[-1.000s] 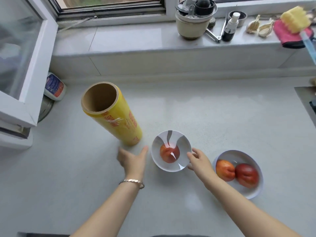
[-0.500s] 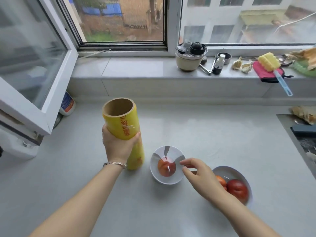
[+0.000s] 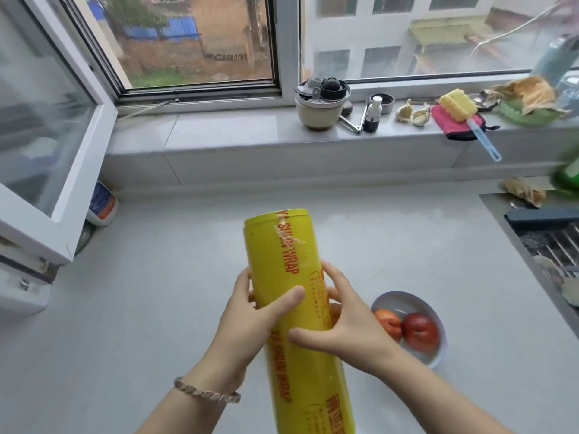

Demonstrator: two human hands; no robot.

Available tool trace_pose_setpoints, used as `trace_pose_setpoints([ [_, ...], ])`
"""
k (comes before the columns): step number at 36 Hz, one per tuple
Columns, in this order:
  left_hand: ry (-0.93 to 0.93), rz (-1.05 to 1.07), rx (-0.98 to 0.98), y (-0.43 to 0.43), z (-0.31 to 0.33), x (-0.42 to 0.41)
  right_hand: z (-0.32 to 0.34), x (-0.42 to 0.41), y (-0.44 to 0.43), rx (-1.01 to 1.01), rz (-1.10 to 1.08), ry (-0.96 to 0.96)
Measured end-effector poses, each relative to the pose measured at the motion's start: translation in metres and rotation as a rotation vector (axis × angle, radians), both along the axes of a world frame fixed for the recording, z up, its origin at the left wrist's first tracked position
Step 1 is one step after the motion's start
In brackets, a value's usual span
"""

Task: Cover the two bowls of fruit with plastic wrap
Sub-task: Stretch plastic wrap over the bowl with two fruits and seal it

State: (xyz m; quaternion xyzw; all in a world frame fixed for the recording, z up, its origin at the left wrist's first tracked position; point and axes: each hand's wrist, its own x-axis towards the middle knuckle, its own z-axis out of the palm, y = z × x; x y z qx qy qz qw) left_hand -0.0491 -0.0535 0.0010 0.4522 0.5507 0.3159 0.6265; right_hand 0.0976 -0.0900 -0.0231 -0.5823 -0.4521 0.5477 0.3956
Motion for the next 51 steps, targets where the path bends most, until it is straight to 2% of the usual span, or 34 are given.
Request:
trace_pose_setpoints([
  [4,-0.129,-0.201,-0.168,-0.007,-0.014,-0.001,-0.003,0.015,-0.008,-0.107,0.006,0.127],
  [6,-0.207,-0.216,-0.256,-0.010,-0.018,0.003,-0.005,0.020,-0.010,-0.160,0.026,0.180],
  [8,-0.227,-0.175,-0.272,-0.013,-0.021,0.008,-0.006,0.024,-0.011,-0.200,0.063,0.142],
  [10,-0.198,-0.124,-0.266,-0.014,-0.026,0.010,-0.005,0.028,-0.009,-0.177,0.045,0.074],
  [14,-0.121,-0.097,-0.220,-0.017,-0.030,0.009,0.000,0.039,0.000,-0.007,-0.164,-0.040],
  [18,-0.035,-0.091,-0.144,-0.022,-0.030,0.009,0.003,0.041,0.011,0.065,-0.176,-0.062],
  [28,0.068,-0.073,-0.052,-0.030,-0.031,0.002,-0.001,0.036,0.011,0.054,-0.095,-0.048],
  [32,0.138,-0.063,0.007,-0.034,-0.030,0.003,-0.006,0.036,0.007,0.063,-0.131,-0.052],
  [39,0.180,-0.069,0.013,-0.039,-0.030,0.003,-0.016,0.036,0.004,-0.084,-0.237,0.269],
  [51,0.233,-0.090,-0.001,-0.041,-0.038,0.001,-0.019,0.033,0.001,0.017,-0.282,0.046],
])
